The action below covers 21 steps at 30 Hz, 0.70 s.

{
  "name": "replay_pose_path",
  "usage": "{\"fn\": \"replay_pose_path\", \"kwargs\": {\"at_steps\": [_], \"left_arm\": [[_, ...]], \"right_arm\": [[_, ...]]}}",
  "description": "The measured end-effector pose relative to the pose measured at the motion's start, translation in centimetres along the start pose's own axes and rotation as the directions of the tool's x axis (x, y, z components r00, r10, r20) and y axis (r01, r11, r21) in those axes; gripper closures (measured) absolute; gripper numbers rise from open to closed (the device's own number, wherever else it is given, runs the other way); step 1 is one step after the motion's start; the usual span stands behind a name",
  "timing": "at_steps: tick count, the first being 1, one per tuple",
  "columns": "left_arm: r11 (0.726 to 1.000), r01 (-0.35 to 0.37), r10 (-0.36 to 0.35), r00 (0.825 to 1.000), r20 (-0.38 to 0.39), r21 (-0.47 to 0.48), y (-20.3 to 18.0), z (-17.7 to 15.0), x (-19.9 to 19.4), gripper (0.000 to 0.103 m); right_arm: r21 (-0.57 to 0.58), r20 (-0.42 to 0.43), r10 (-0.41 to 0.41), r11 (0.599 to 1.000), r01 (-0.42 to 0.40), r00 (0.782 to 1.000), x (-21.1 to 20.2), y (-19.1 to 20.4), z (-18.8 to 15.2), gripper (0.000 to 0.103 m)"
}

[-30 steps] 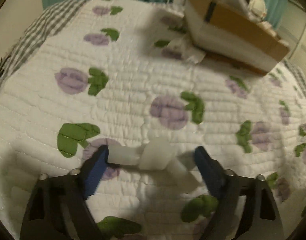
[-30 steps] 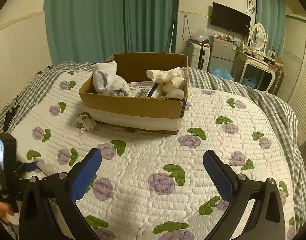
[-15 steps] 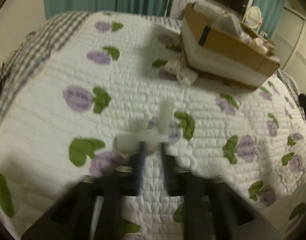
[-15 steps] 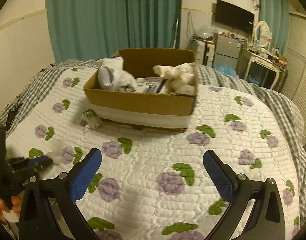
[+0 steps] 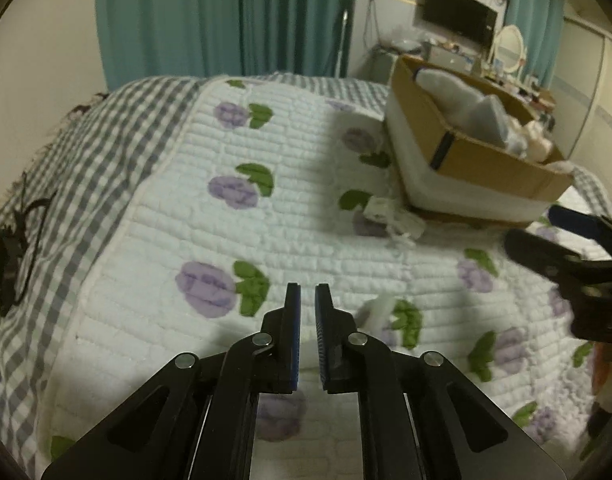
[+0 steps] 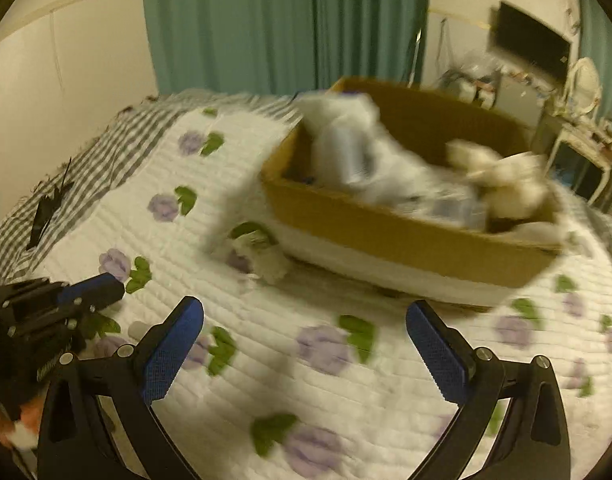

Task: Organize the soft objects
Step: 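Grasp the white rolled sock with the left tool while the right tool grasps the white crumpled cloth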

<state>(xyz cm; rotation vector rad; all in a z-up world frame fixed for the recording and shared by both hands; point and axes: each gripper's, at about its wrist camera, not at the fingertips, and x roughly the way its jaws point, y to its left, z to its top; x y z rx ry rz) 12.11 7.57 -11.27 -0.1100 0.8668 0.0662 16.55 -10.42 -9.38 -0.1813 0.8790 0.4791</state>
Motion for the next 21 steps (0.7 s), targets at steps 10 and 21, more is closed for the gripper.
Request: {"fn": "replay_pose_path", "kwargs": {"at_steps": [10, 21], "left_arm": [[0.999, -0.032, 0.031, 0.998, -0.058, -0.013, 1.0, -0.8, 1.6, 0.093], [0.998, 0.059, -0.058, 0.998, -0.036, 0.029, -0.5, -1.9, 0.8, 0.093]], "right_arm": [[0.110, -0.121, 0.082, 0.992, -0.069, 0.989, 9.0, 1.2, 1.2, 0.053], [0.092, -0.065, 0.047, 0.995, -0.041, 0.997, 3.3, -1.3, 0.1, 0.084]]}}
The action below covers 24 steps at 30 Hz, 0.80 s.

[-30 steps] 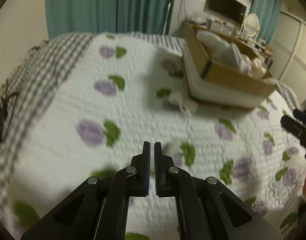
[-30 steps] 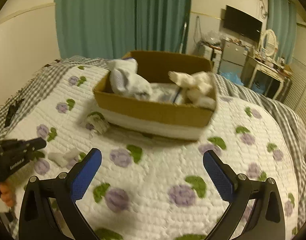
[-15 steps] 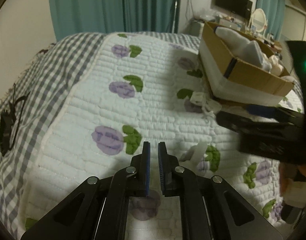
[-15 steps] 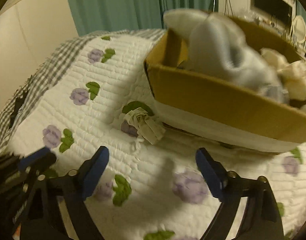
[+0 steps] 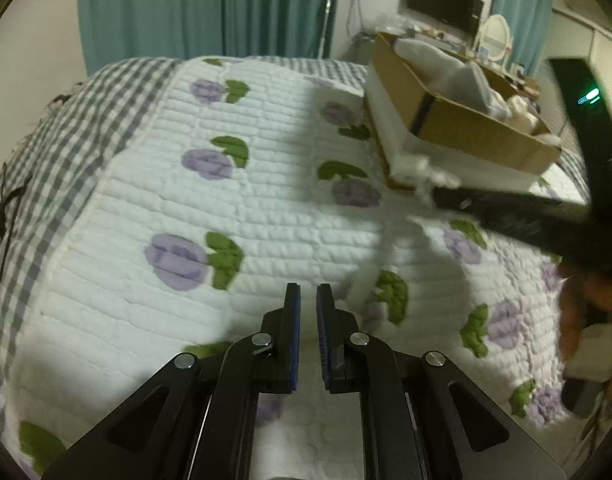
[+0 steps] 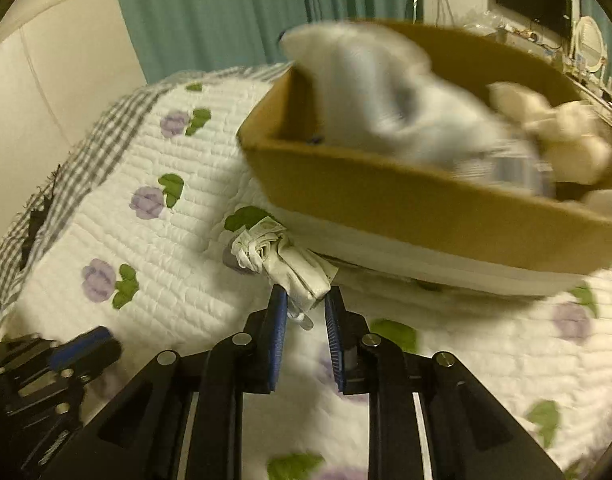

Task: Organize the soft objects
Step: 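Grasp the white rolled sock with the left tool while the right tool grasps the white crumpled cloth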

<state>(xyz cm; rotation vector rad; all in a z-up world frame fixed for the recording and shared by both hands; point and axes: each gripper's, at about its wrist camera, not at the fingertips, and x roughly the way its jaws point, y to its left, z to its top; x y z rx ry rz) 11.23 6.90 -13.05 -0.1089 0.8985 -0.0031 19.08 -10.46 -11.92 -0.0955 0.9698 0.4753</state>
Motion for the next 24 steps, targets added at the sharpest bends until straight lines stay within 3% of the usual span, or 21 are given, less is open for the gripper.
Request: {"fn": "replay_pose_path", "kwargs": {"at_steps": [5, 8, 10, 12, 13, 16, 20, 23, 24], "left_arm": [[0.999, 0.040, -0.039, 0.998, -0.042, 0.021, -1.9, -1.7, 1.2, 0.093], [0.999, -0.010, 0.011, 1.000, -0.017, 0.045, -3.0, -1.9, 2.1, 0.092], [0.997, -0.058, 0.057, 0.998, 0.014, 0.060, -3.4, -1.5, 2.6, 0.074], [0.996, -0.075, 0.075, 0.997, 0.012, 0.055, -3.4, -1.3, 3.4, 0.040], [0.996, -0.079, 0.079, 0.997, 0.007, 0.052, -3.3, -1.3, 3.8, 0.036], [0.996, -0.078, 0.082, 0.994, -0.074, 0.049, -2.9, -1.6, 6.0, 0.033], [0.989, -0.112, 0.118, 0.991, -0.058, 0.097, -3.6, -1.5, 6.5, 0.030], [0.992, -0.096, 0.101, 0.993, -0.061, 0.084, -3.3, -1.4, 6.9, 0.037], [0.993, -0.087, 0.092, 0.994, -0.062, 0.079, -3.2, -1.4, 6.9, 0.047]], "right_arm": [[-0.071, 0.026, -0.036, 0.997, 0.038, 0.999, -4.2, -0.6, -1.0, 0.084], [-0.068, 0.033, -0.035, 0.997, 0.037, 0.999, -5.2, -1.2, -1.9, 0.084], [-0.050, 0.032, -0.028, 0.998, 0.029, 0.999, -5.4, -1.5, -2.3, 0.084], [-0.037, 0.027, -0.015, 0.999, 0.016, 1.000, -5.2, -1.6, -2.4, 0.084], [-0.037, 0.027, -0.015, 0.999, 0.016, 1.000, -5.2, -1.5, -2.4, 0.084], [-0.043, 0.031, -0.015, 0.999, 0.016, 0.999, -5.2, -1.3, -2.3, 0.084], [-0.041, 0.035, -0.012, 0.999, 0.013, 0.999, -5.3, -1.2, -2.4, 0.084], [-0.031, 0.034, -0.008, 0.999, 0.009, 0.999, -5.4, -1.3, -2.5, 0.084], [-0.027, 0.034, -0.007, 1.000, 0.008, 0.999, -5.4, -1.3, -2.5, 0.084]]}}
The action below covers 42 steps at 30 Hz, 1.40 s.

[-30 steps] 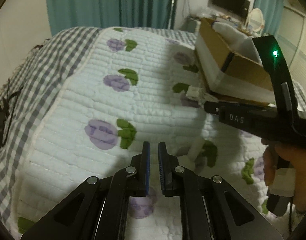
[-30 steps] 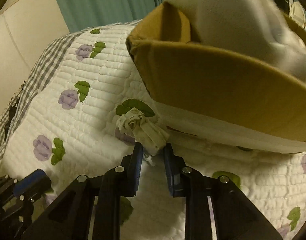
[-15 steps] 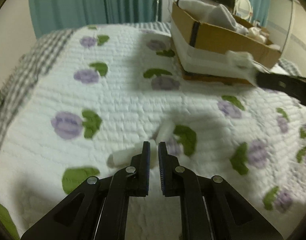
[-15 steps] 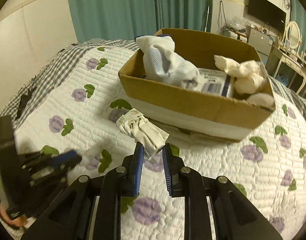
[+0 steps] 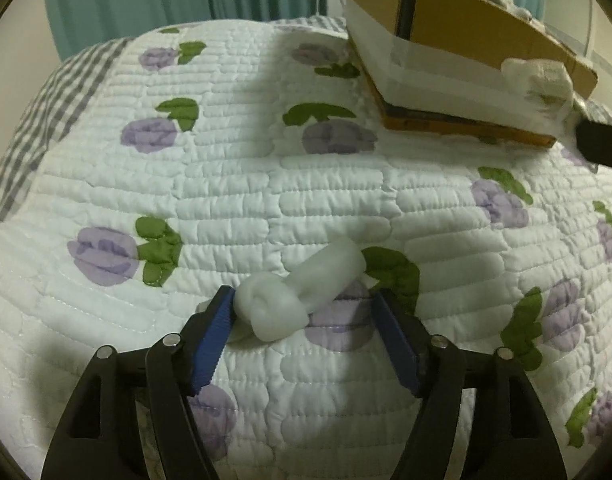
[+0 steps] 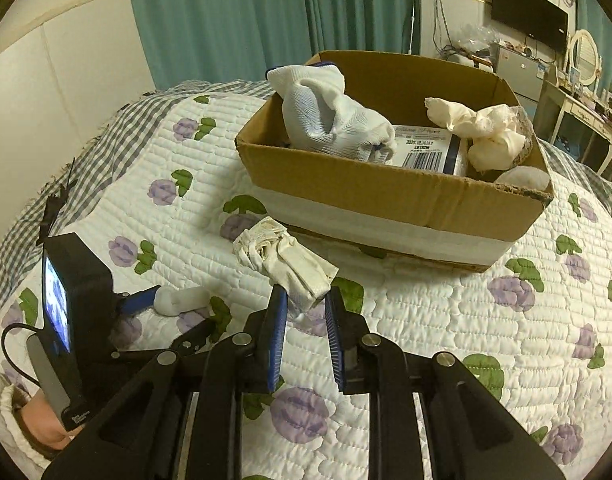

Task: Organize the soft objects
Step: 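Grasp the white rolled sock with the left tool while the right tool grasps the white crumpled cloth, then carry both white items into the box and open both tools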

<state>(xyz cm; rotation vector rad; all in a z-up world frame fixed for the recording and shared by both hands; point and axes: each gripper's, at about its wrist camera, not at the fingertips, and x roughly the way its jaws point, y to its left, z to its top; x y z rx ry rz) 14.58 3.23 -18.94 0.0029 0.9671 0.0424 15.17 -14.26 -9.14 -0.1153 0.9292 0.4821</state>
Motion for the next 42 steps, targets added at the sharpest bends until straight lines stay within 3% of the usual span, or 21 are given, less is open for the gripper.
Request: {"fn": "replay_pose_path", "kwargs": {"at_steps": [3, 5, 9, 14, 21, 32, 38, 42], "left_arm": [[1.000, -0.004, 0.004, 1.000, 0.003, -0.013, 0.6, 0.1, -0.1, 0.067], [0.998, 0.010, -0.010, 1.000, -0.002, -0.055, 1.3, -0.1, -0.7, 0.071], [0.994, 0.052, -0.050, 0.999, 0.015, -0.097, 2.0, -0.1, -2.0, 0.072], [0.995, 0.059, -0.054, 0.997, 0.062, -0.076, 1.5, -0.1, -4.8, 0.072], [0.998, 0.055, -0.051, 0.985, 0.165, -0.017, -0.2, 2.3, -9.4, 0.072], [0.992, 0.087, -0.111, 0.939, 0.326, 0.087, -3.0, 9.1, -15.8, 0.072], [0.988, 0.092, -0.131, 0.918, 0.375, 0.121, -4.5, 13.9, -15.9, 0.071], [0.987, 0.101, -0.141, 0.919, 0.368, 0.126, -5.6, 16.9, -14.3, 0.071]], "right_arm": [[0.014, 0.003, 0.010, 1.000, -0.010, 1.000, -0.3, -0.2, -0.1, 0.084], [0.018, 0.007, 0.013, 1.000, -0.013, 1.000, -0.5, -0.3, -0.2, 0.084], [0.016, 0.017, 0.012, 1.000, -0.012, 1.000, -0.9, -0.3, -0.4, 0.084], [0.016, 0.040, 0.016, 1.000, -0.017, 0.999, -2.1, -0.5, -0.5, 0.084], [-0.023, 0.120, -0.016, 1.000, 0.019, 0.993, -5.4, -0.2, 1.3, 0.084], [-0.004, 0.275, -0.069, 0.997, 0.073, 0.959, -10.8, -2.7, 7.7, 0.084], [0.016, 0.312, -0.122, 0.992, 0.123, 0.942, -11.8, -5.5, 11.5, 0.084], [0.041, 0.281, -0.149, 0.989, 0.143, 0.948, -9.8, -7.8, 14.0, 0.084]]}}
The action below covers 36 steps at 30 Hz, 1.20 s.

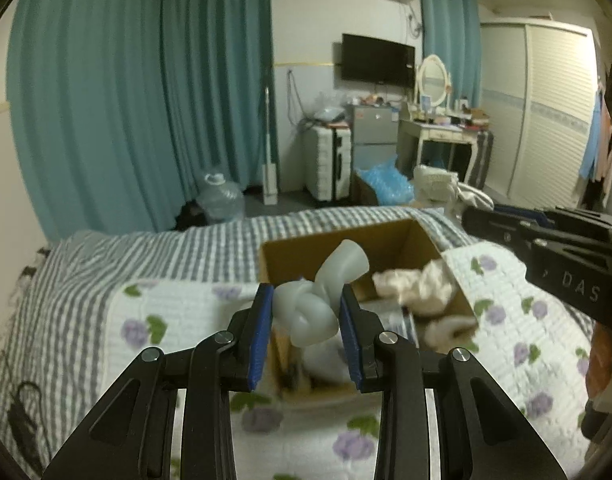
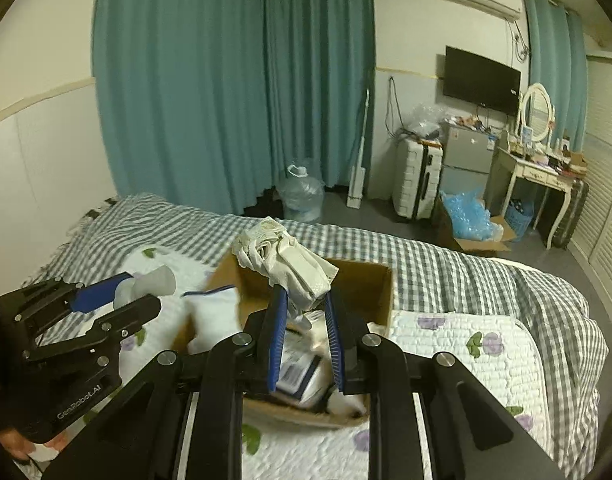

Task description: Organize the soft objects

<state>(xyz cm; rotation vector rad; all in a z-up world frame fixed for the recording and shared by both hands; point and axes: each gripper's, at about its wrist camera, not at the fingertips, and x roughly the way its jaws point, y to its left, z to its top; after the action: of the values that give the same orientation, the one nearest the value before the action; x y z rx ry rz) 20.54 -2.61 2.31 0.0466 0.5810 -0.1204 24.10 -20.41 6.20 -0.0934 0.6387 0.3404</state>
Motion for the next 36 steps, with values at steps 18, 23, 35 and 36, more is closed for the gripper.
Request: {"fn": "replay_pose_path", "kwargs": {"at_steps": [18, 23, 35, 36], "left_arm": [[0.999, -0.035, 0.036, 0.999, -0.013, 0.030, -1.5, 1.1, 8.2, 0.027], [1.000, -0.029, 0.029, 0.999, 0.020, 0.004, -1.1, 2.9, 5.9, 0.027], [0.999, -0.028, 0.017, 0.924, 0.382, 0.023, -1.6, 7.2, -12.2, 0.009], [0.999, -0.030, 0.019, 0.920, 0.391, 0.021, -1.6, 7.2, -13.1, 0.009]], "right_arm": [[0.165, -0.027, -0.006, 0.986, 0.011, 1.000, 6.8, -5.7, -1.6, 0.018], [0.158, 0.039, -0.056, 0.986, 0.049, 0.998, 1.9, -7.0, -0.2, 0.018], [0.077, 0.320, -0.080, 0.995, 0.058, 0.944, -16.3, -3.8, 3.5, 0.000], [0.066, 0.335, -0.083, 0.996, 0.064, 0.939, -17.2, -3.3, 3.3, 0.000]]}}
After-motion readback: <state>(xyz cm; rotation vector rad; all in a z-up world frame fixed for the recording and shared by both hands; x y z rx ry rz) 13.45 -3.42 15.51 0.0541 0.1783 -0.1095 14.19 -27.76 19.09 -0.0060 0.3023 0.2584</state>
